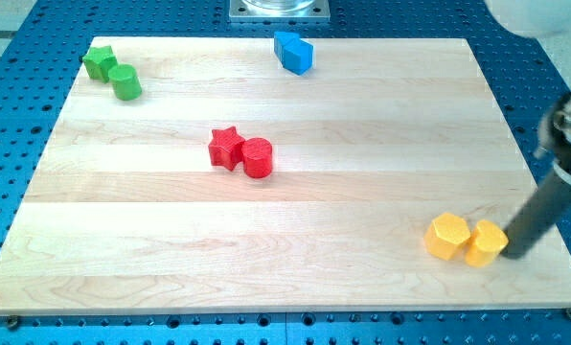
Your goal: Separate the yellow blocks
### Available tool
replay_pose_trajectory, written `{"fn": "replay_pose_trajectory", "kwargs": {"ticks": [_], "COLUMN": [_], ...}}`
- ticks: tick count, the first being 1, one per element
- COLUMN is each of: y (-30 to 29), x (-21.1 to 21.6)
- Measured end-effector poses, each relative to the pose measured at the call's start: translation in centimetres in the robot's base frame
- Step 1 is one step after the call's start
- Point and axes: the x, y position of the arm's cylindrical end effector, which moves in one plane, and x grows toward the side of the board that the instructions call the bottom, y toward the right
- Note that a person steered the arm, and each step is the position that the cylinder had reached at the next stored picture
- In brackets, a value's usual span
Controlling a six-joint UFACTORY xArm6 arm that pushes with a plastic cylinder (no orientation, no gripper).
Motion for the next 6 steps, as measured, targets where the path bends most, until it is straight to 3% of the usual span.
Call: {"fn": "replay_pose_trajectory", "kwargs": {"ticks": [1,3,4,6], "y": [-4.1,2.6,0.2,-6.0], "x": [-1.1,3.5,5.6,1.1]}}
